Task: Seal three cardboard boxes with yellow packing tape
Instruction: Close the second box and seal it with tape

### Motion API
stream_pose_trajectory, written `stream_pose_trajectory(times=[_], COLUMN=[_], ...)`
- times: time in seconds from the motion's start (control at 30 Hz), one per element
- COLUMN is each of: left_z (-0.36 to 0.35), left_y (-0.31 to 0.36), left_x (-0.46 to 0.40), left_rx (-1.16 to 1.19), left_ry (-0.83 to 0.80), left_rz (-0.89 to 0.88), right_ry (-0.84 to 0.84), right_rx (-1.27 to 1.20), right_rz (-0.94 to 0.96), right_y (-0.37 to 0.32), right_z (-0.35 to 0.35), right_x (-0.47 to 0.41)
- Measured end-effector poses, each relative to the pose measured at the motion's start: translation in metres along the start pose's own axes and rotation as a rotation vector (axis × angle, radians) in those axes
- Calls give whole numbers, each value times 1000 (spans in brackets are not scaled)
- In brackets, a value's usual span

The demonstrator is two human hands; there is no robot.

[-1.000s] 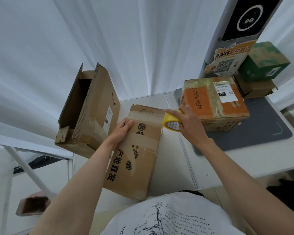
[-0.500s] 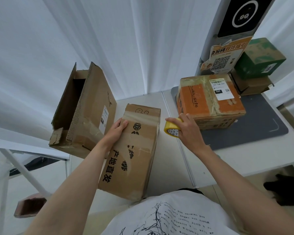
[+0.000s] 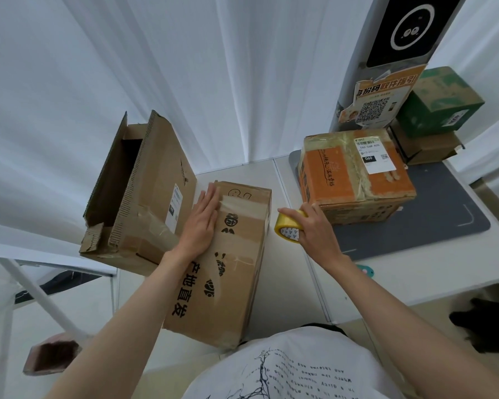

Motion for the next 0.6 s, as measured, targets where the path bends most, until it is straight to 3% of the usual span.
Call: stream_pose_trajectory(times=[0.13,0.27,0.47,0.6], left_z=[-2,-13,-38,-47], left_y=[2,14,42,49], left_x=[1,-2,4,4], left_rx=[-295,-583,-542,-522], left_ry=[-91,-50,-29,-73], left_rz=[-58,42,-143,52], right_ry=[-34,-75,-81,-75], right_rx=[-22,-56,-77,-103], right_rz=[-40,-68,-88,-107], right_y=[-1,-8,-10,-5], right_z=[-5,-9,-9,-6], right_x=[3,-1,-1,1])
Point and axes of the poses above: each hand's wrist, its own x-axis away from the middle knuckle, its own z-axis out of the back of the hand, y = z × x, the point moved 1 cm from there along -x, towards the middle knuckle, and after that the axes turned 1 degree about -x, right-handed, at the moved point
